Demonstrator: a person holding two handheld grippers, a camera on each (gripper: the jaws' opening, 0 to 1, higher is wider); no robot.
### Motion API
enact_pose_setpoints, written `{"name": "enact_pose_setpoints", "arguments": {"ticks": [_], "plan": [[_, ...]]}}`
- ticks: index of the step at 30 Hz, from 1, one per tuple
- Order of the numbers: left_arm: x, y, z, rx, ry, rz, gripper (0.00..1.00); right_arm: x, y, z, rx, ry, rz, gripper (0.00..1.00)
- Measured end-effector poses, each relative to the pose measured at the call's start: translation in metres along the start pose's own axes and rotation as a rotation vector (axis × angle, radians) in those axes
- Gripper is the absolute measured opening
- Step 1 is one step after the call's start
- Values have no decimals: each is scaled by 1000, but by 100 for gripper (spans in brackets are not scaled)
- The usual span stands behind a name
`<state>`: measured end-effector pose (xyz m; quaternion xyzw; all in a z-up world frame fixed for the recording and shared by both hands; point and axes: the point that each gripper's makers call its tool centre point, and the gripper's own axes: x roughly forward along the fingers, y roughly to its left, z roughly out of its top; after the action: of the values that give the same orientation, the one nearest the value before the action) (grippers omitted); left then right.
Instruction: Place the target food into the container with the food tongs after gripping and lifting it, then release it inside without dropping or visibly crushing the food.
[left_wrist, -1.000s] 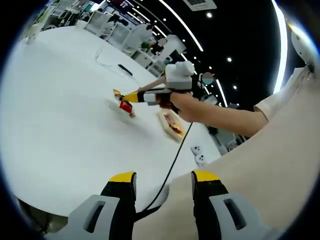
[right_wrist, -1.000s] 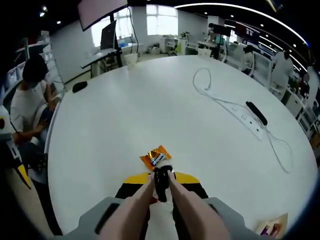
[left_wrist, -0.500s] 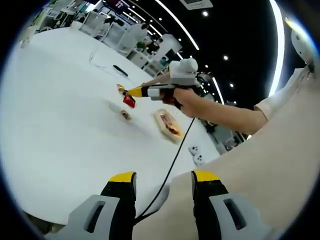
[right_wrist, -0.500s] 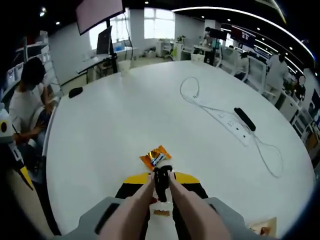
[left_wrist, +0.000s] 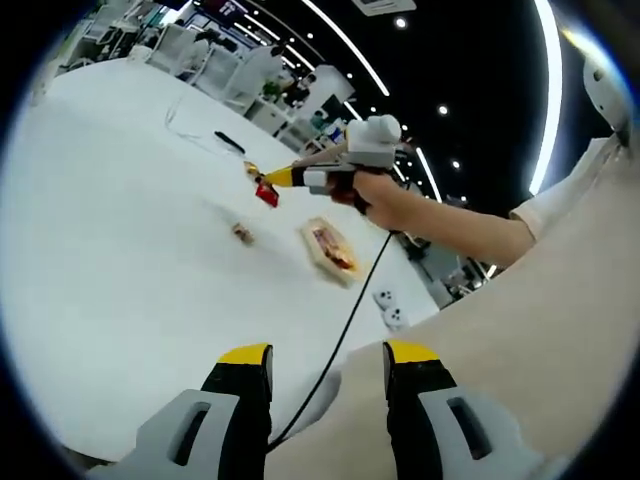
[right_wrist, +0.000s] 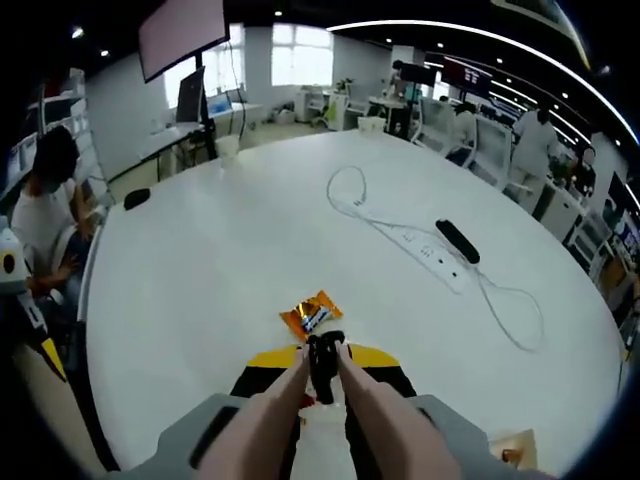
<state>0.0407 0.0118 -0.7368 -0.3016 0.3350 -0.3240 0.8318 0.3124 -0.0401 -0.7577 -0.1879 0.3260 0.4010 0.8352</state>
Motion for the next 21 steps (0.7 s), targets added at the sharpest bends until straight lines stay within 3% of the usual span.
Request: {"name": "enact_pose_setpoints", "arguments": {"ticks": [21], "plan": [[12, -16, -1, 54, 46, -52, 43, -40, -37, -19, 78, -26, -93, 15]]}}
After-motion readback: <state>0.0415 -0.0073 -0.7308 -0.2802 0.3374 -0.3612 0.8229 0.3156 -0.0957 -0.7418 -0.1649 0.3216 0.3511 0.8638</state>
